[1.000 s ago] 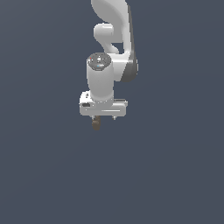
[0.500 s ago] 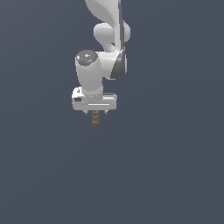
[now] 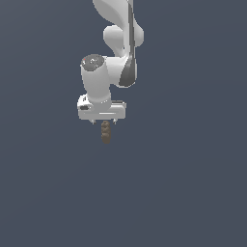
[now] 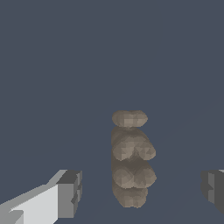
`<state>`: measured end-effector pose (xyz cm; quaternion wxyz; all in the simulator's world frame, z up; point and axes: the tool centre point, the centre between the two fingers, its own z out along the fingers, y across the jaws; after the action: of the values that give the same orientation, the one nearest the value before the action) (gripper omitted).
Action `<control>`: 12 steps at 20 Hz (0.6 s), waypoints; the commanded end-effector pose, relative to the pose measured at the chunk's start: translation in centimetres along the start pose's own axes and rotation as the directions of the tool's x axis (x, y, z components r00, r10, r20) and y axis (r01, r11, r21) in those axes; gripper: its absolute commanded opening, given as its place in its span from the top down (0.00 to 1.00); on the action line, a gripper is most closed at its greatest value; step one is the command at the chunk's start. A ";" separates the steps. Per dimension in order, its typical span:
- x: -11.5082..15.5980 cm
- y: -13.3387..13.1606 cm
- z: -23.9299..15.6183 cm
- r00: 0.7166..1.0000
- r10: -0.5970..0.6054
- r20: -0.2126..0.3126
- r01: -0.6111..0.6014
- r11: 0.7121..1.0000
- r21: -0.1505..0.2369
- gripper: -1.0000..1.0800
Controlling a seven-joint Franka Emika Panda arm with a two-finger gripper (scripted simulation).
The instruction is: Pick up the object and move it to a goal position.
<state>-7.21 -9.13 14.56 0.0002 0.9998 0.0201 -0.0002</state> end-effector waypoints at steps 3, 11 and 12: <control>0.0 0.0 0.8 1.000 0.000 0.000 0.000 1.000 0.000 0.04; -0.2 0.0 4.3 1.000 -0.002 0.000 0.002 1.000 0.000 0.04; -0.2 0.0 4.5 1.000 -0.002 0.000 0.002 1.000 0.000 0.04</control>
<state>-7.43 -9.15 10.53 0.0000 0.9998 0.0210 -0.0006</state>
